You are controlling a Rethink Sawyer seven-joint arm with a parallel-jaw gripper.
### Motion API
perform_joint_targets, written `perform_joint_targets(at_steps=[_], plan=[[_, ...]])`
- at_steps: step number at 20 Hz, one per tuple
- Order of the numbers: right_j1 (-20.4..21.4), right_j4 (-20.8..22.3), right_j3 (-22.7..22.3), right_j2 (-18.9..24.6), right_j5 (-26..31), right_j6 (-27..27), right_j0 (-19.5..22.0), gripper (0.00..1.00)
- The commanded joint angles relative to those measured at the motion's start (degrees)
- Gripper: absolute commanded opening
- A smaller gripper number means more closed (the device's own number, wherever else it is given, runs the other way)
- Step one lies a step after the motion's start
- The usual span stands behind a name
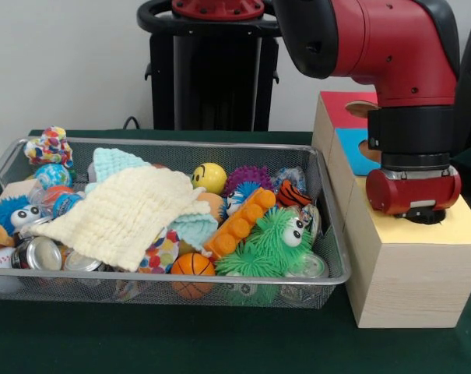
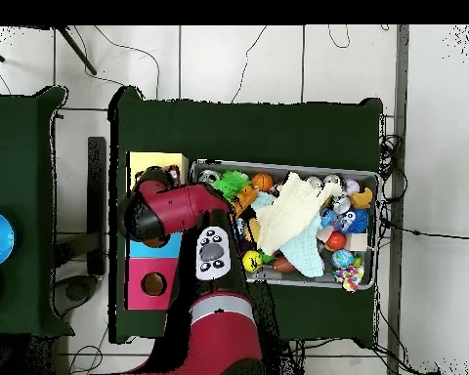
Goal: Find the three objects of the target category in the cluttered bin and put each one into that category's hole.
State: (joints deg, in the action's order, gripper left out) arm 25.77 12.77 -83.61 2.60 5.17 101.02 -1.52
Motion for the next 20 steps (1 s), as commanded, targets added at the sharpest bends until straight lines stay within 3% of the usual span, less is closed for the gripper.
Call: perform_joint_targets(at_steps=[1, 8, 20], plan=[[-2.7, -1.2, -8.5, 1.0, 10.8, 6.7, 0.0, 1.0], [-0.2, -2.9, -9.6, 1.8, 14.3, 6.4, 0.2, 1.0], [1.5, -3.9, -10.1, -1.2, 16.4, 6.9, -2.2, 1.0]])
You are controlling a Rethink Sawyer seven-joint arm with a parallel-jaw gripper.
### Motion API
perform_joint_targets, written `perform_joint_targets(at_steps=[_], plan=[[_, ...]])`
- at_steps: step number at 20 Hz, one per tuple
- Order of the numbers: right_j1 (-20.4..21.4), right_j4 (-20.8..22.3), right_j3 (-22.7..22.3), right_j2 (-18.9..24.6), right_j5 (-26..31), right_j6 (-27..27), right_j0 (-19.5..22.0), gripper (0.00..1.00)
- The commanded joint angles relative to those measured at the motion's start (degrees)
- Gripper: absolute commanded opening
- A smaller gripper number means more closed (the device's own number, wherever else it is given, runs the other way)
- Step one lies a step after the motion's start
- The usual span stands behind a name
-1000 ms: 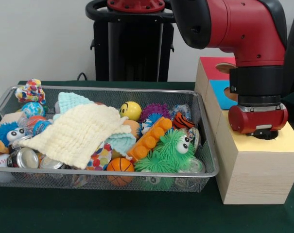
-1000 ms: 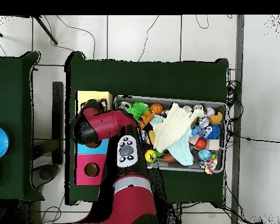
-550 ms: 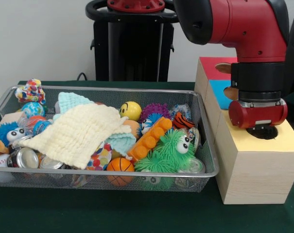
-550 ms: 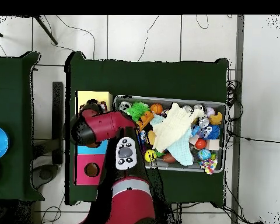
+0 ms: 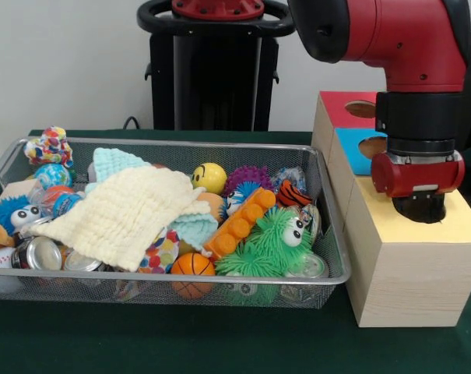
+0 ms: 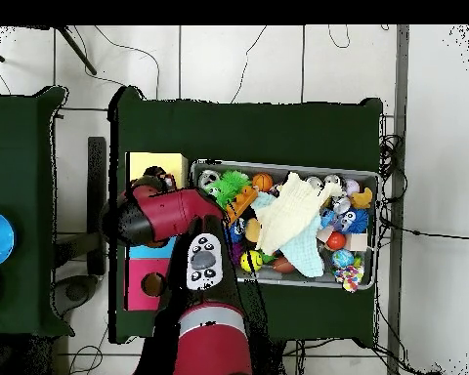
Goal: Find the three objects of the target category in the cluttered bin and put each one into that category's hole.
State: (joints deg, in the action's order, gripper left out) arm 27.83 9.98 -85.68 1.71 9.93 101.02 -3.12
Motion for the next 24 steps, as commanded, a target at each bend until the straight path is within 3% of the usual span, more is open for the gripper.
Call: perform_joint_targets(at_steps=[1, 24], plan=[[-0.4, -1.1, -8.1, -0.3, 11.7, 6.9, -0.5, 1.0], [5.0, -2.4, -11.5, 2.2, 15.4, 6.3, 0.4, 1.0]])
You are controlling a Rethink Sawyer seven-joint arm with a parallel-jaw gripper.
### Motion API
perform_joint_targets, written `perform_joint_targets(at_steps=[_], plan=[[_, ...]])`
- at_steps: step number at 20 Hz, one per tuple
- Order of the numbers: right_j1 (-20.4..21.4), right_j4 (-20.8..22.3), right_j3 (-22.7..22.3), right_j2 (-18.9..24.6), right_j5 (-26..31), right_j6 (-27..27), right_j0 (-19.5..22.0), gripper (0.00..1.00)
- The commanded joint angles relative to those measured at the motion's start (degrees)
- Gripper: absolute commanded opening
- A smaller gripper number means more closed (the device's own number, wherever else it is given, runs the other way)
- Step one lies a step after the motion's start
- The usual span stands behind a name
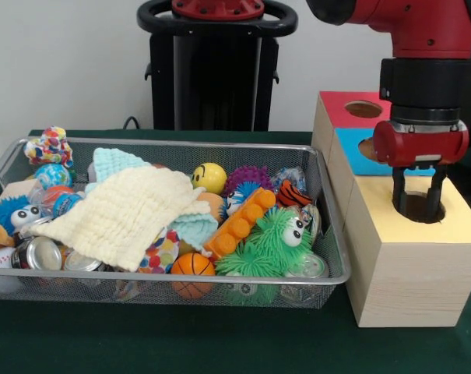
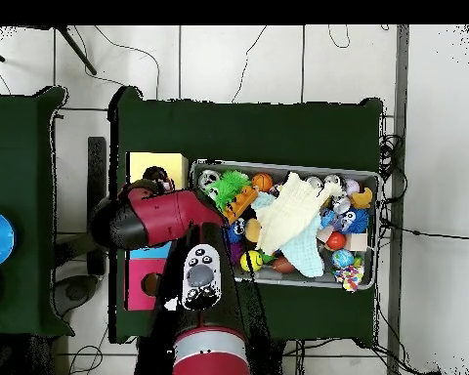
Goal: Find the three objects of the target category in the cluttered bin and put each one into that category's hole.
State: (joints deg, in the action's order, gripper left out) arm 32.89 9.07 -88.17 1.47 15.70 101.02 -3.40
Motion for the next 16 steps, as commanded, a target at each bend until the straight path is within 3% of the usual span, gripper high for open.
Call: perform_joint_targets(at_steps=[1, 16], plan=[[0.3, -1.6, -9.2, 2.6, 9.8, 6.3, 0.8, 1.0], [7.7, -3.1, -14.8, 5.4, 12.1, 3.6, 4.3, 1.0]])
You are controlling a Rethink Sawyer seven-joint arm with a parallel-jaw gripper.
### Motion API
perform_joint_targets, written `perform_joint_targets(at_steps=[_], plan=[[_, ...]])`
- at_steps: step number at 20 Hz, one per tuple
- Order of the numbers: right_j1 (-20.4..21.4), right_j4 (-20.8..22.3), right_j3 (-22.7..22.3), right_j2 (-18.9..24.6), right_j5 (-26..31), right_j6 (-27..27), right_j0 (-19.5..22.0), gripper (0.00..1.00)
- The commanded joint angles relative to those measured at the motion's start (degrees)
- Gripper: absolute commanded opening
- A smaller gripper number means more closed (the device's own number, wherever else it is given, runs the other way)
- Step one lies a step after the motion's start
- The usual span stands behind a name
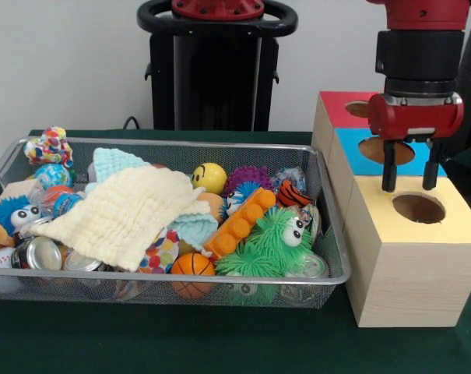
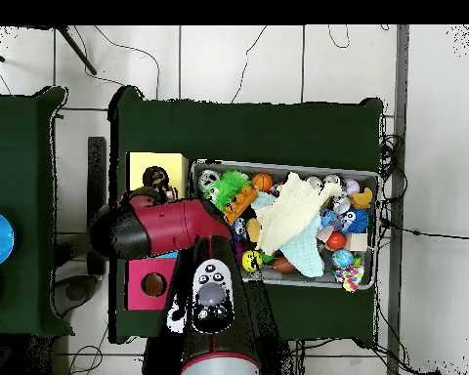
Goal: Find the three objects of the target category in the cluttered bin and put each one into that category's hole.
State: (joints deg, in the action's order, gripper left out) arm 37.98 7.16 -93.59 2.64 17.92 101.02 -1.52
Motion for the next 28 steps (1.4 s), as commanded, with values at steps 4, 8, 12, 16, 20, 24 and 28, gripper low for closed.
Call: perform_joint_targets(at_steps=[4, 8, 12, 16, 20, 24, 28], plan=[[4.6, -1.4, -10.5, 4.7, 10.7, 3.2, 3.0, 1.0], [5.3, -0.9, -11.2, 5.0, 10.6, 2.8, 3.6, 1.0], [5.6, -0.4, -11.5, 5.2, 10.8, 2.1, 4.2, 1.0], [5.7, 0.4, -12.5, 5.9, 9.6, 1.1, 5.6, 1.0], [6.3, 0.7, -13.7, 7.2, 9.0, -0.1, 7.7, 1.0], [8.3, 0.7, -14.8, 9.0, 10.6, -2.1, 10.5, 1.0], [9.0, 1.6, -15.0, 10.2, 11.8, -3.5, 12.8, 1.0]])
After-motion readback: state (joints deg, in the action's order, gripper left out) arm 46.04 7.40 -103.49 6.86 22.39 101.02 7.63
